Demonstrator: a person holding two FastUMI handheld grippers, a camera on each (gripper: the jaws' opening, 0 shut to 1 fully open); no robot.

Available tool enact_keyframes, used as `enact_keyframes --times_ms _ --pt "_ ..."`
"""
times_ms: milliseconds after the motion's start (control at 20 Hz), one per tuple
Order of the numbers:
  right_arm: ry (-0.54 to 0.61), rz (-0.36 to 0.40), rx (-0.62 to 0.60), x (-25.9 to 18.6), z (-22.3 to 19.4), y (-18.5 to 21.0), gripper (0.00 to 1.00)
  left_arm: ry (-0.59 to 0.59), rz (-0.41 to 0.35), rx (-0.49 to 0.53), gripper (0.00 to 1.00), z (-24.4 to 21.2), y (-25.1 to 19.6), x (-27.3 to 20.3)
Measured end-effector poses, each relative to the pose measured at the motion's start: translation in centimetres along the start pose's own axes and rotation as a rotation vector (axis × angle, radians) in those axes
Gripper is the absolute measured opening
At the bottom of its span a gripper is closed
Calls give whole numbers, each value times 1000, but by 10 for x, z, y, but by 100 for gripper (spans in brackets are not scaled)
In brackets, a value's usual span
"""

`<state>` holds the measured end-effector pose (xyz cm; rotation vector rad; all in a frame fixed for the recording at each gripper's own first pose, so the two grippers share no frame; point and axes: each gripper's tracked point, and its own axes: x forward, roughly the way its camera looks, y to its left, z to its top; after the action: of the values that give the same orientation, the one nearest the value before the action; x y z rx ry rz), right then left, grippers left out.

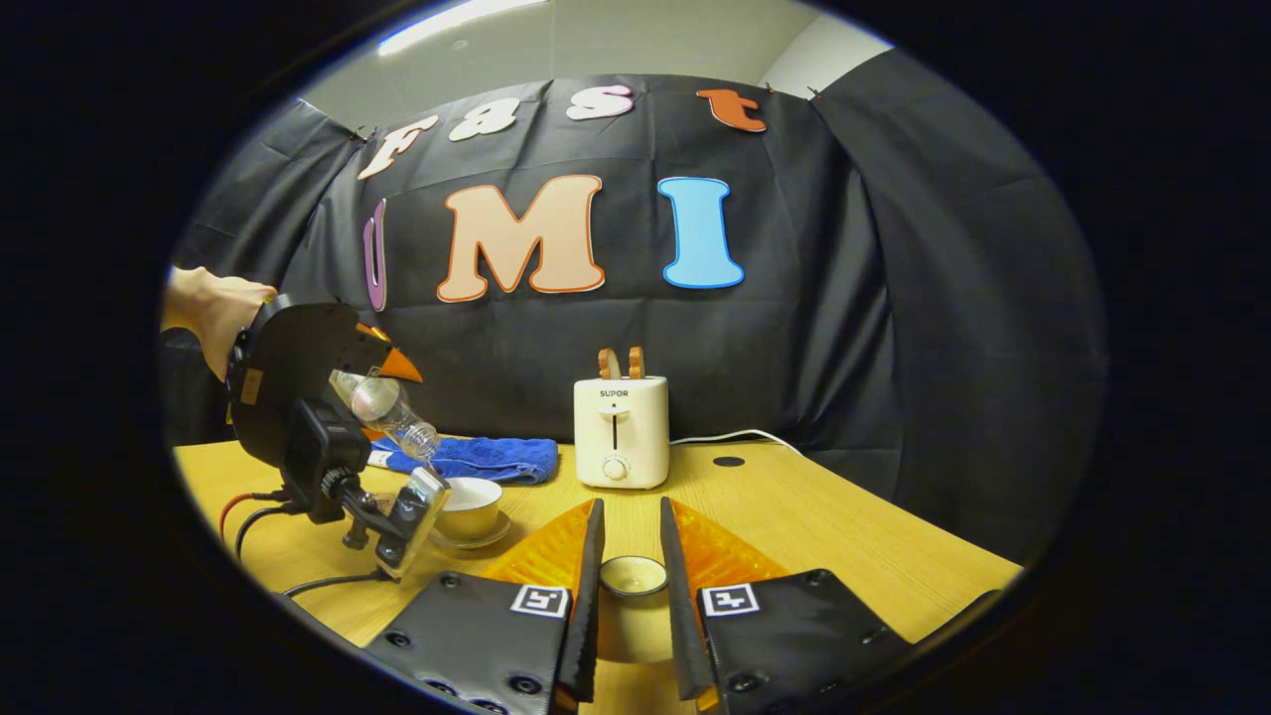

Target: Open the teacup lid with one hand, grasp the water bottle and pour water into the teacup with the other hand; after pouring, place the water bottle on the coaster and then close the teacup lid.

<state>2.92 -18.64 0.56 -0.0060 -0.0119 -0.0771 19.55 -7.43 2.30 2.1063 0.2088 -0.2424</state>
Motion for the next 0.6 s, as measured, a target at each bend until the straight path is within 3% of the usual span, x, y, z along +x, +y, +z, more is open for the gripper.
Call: enact_keyframes --times_ms 450,600 --pt "0 0 0 0 0 0 34 0 -3 22 71 0 0 1" --pt "0 0 0 0 0 0 34 -20 -9 -35 71 5 -1 1"
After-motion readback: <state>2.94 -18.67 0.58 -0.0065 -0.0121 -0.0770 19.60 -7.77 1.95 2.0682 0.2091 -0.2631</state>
